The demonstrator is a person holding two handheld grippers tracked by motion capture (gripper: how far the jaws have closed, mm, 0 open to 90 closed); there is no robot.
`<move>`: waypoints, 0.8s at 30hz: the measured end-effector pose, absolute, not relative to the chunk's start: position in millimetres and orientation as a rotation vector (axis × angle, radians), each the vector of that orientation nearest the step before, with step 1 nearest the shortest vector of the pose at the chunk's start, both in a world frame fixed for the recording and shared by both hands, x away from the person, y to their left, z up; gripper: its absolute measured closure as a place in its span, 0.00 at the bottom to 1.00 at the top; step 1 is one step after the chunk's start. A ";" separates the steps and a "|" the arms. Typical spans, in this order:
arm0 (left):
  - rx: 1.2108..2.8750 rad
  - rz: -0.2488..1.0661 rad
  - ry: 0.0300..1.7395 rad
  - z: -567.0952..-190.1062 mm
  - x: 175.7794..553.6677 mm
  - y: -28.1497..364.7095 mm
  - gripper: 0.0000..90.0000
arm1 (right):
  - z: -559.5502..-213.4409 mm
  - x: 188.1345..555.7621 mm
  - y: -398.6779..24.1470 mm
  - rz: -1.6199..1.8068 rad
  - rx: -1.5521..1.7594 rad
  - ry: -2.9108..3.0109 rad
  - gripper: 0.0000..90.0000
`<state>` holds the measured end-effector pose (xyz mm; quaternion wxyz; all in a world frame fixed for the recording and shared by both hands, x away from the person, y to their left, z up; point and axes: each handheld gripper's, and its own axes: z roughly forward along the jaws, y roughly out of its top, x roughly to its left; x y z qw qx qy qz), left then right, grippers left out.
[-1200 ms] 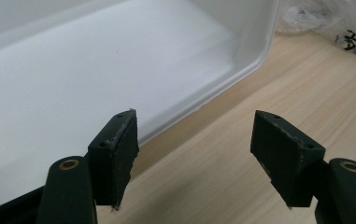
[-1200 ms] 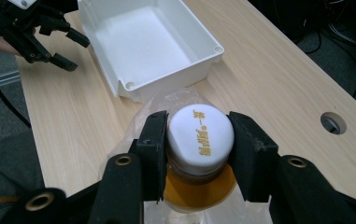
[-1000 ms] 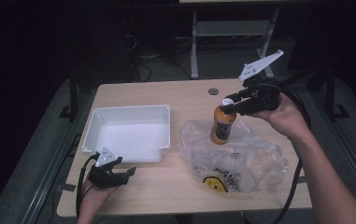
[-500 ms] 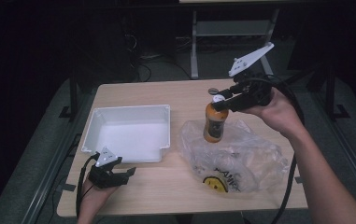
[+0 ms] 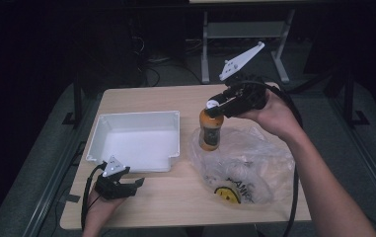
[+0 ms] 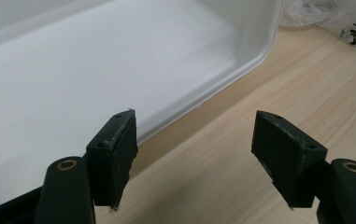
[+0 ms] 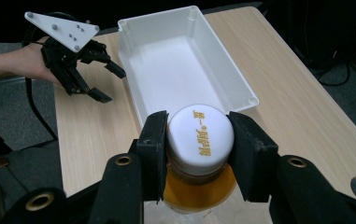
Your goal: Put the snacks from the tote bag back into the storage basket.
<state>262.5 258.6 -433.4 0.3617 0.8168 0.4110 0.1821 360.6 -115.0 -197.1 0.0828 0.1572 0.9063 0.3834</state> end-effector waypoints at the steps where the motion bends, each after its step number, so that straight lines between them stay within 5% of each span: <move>1: 2.104 0.469 1.059 -433.4 262.6 258.5 0.34 | -196.9 360.6 -112.5 1.146 0.465 2.707 0.65; 24: 2.121 0.479 1.048 -437.0 264.8 256.6 0.33 | -203.9 374.3 -70.3 1.141 0.390 2.735 0.65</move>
